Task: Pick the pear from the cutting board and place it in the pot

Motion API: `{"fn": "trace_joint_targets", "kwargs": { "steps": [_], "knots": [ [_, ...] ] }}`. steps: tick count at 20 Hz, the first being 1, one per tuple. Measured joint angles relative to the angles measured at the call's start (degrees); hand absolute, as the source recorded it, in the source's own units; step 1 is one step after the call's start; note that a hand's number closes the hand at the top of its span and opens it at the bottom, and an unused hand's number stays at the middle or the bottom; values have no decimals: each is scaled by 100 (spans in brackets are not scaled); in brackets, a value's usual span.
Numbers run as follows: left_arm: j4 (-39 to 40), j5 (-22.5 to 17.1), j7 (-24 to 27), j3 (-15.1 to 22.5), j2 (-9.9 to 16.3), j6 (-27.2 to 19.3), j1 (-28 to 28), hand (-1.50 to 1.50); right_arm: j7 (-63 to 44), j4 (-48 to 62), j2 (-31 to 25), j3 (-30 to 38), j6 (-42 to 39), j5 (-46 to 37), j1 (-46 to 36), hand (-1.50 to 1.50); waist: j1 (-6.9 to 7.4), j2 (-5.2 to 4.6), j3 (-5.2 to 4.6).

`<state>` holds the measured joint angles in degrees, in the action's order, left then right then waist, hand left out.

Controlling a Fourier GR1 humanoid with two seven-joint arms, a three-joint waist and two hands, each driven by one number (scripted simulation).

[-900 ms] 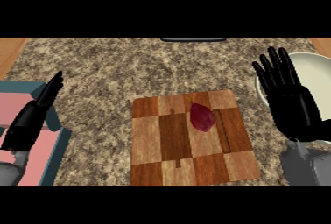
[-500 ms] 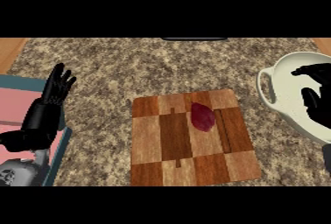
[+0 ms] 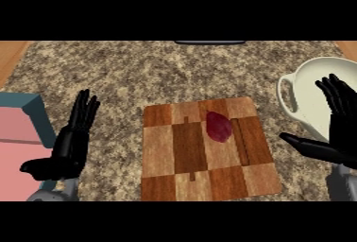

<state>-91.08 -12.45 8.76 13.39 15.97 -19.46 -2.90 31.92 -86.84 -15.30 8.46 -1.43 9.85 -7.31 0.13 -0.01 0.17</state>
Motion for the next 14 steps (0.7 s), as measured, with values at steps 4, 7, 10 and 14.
{"fn": "trace_joint_targets", "kwargs": {
  "steps": [4, 7, 10, 14],
  "knots": [
    [14, 1, -15, -26, -81, 60, 144, 0, -511, -523, -179, -345, 36, -474, 189, -150, -10, 9, -15],
    [-19, 28, -42, 9, -130, 41, 193, 0, -1113, -672, -589, -609, -92, -922, 190, -150, -3, 13, -24],
    [75, 87, -13, 44, -201, 12, 136, 0, -1827, -857, -1045, -999, -431, -1338, 114, -150, -3, 10, -32],
    [9, 88, -26, 45, -224, 27, 203, 0, -2869, -1169, -1327, -1562, -743, -1868, 7, -150, 17, 14, -32]
  ]
}}
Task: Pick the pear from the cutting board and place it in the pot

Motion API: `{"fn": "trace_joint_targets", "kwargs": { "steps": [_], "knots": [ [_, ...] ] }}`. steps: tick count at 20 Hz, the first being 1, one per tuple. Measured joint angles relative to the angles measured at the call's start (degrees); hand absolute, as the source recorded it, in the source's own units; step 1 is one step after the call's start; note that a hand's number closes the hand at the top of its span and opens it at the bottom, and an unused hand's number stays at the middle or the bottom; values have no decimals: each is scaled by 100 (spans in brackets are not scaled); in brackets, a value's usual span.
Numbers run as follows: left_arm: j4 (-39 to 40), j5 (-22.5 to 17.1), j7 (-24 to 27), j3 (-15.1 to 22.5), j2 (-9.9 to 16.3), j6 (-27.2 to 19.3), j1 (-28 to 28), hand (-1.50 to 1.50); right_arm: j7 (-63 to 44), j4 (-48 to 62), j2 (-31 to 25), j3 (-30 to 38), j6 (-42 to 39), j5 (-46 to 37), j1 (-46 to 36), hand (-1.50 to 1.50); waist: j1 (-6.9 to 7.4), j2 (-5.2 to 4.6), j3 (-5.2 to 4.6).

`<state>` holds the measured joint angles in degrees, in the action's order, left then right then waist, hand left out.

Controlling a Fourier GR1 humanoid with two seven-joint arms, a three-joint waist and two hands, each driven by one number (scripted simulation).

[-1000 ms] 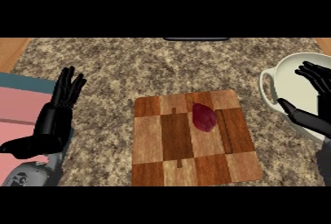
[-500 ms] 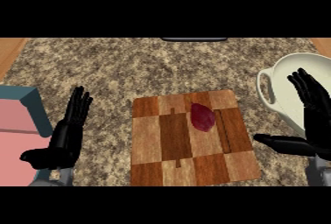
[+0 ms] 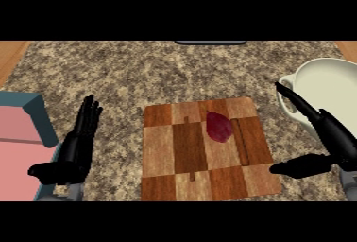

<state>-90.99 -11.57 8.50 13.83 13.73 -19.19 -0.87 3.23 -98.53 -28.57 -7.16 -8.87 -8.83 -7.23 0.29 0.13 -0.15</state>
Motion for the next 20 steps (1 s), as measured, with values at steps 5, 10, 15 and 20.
{"fn": "trace_joint_targets", "kwargs": {
  "steps": [5, 10, 15, 20],
  "knots": [
    [123, 70, 111, -29, -124, 54, -1, 0, -1215, -88, 335, -569, -190, -452, -493, -150, 5, -8, 6],
    [134, 194, 36, -130, -218, 121, -36, 0, -1689, 178, 760, -751, -431, -703, -818, -150, -2, -11, 11],
    [9, 265, -75, -204, -239, 183, 15, 0, -2090, 540, 957, -922, -656, -1096, -1019, -150, -1, -11, 13],
    [-29, 413, -59, -297, -382, 304, 111, 0, -1840, 1025, 1229, -804, -831, -1413, -1059, -150, -7, -12, 14]
  ]
}}
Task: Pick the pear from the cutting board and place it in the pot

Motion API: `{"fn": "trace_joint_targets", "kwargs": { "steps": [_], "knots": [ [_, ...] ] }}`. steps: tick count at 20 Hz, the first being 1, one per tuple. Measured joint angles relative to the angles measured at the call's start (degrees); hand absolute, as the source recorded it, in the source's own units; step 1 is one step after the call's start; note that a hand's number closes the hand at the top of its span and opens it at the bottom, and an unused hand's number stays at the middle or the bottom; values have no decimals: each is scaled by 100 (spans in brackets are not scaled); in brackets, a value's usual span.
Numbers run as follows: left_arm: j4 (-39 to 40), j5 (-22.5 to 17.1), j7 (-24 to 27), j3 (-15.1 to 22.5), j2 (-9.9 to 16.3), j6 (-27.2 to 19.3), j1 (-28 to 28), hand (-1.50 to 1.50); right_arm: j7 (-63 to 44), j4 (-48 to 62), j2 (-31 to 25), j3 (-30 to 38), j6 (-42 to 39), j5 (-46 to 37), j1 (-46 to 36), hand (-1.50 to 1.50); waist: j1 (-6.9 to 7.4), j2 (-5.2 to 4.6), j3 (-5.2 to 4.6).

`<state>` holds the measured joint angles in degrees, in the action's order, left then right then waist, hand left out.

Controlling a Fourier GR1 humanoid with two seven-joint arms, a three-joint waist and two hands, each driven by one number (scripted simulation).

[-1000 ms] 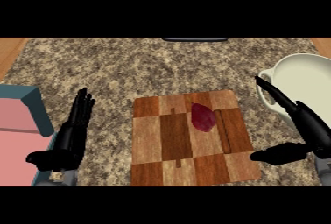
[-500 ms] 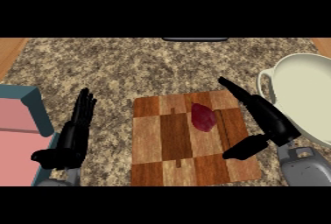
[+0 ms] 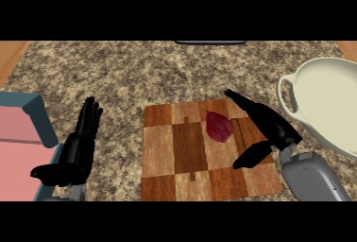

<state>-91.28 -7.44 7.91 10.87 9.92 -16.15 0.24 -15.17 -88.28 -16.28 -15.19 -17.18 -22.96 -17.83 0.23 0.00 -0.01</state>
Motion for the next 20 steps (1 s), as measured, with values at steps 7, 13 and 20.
{"fn": "trace_joint_targets", "kwargs": {
  "steps": [7, 13, 20],
  "knots": [
    [110, 97, -100, -243, -117, 166, -176, 0, 291, 464, 338, 93, -29, -426, -106, -150, -7, -1, 0],
    [206, 277, -68, -306, -320, 242, -203, 0, 472, 877, 678, 144, 127, -887, -148, -150, -7, -1, 1],
    [43, 327, -111, -442, -348, 453, -34, 0, 866, 1225, 879, 259, 323, -1255, -211, 150, -3, -1, 2]
  ]
}}
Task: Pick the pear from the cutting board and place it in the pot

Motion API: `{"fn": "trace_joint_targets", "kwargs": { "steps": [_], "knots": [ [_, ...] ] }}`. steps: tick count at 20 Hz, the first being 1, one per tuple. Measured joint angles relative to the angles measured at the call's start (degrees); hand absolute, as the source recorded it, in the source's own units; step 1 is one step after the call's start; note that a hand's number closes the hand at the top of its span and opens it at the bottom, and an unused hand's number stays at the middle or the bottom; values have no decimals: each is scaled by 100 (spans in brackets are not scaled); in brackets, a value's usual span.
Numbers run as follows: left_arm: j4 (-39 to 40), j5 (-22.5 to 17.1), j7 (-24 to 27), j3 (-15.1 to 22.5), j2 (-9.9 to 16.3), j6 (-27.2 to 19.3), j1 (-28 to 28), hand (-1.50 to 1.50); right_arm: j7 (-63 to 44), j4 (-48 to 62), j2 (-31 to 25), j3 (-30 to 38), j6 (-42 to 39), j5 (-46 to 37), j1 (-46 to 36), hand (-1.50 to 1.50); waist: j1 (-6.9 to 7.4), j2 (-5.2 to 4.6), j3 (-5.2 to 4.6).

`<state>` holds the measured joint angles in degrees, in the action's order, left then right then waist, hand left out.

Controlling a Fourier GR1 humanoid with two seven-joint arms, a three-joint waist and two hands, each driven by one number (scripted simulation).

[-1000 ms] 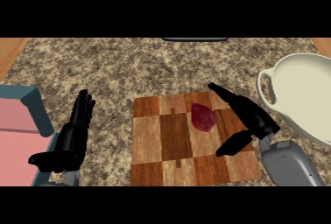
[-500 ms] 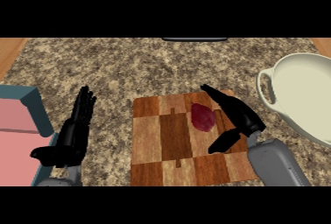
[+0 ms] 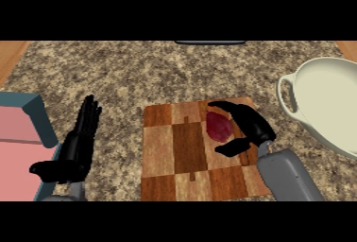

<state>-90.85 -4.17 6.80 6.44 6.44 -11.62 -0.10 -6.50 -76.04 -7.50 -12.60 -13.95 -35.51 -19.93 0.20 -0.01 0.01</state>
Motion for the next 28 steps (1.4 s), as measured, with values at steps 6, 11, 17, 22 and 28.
{"fn": "trace_joint_targets", "kwargs": {
  "steps": [6, 11, 17, 22, 28],
  "knots": [
    [-70, 132, -80, 52, -132, -66, 5, 0, 621, 546, 155, 144, 801, -416, -310, 150, 12, 4, -2],
    [242, 157, 48, -155, -166, 43, -213, 0, 761, 518, 255, 227, 979, -616, -280, 150, -4, 6, -3],
    [219, 169, 78, -123, -169, 114, -179, 0, -629, 1398, 302, 375, 1092, -1365, -1104, 150, 110, 19, -20],
    [157, 139, 64, -133, -148, 172, -171, 0, -1972, 2159, 450, 381, 1297, -2151, -2019, 150, 151, -10, -12],
    [42, 223, -30, -102, -175, 103, -85, 0, -2671, 2104, 565, 267, 1896, -2842, -2527, 150, 53, 4, -4]
  ]
}}
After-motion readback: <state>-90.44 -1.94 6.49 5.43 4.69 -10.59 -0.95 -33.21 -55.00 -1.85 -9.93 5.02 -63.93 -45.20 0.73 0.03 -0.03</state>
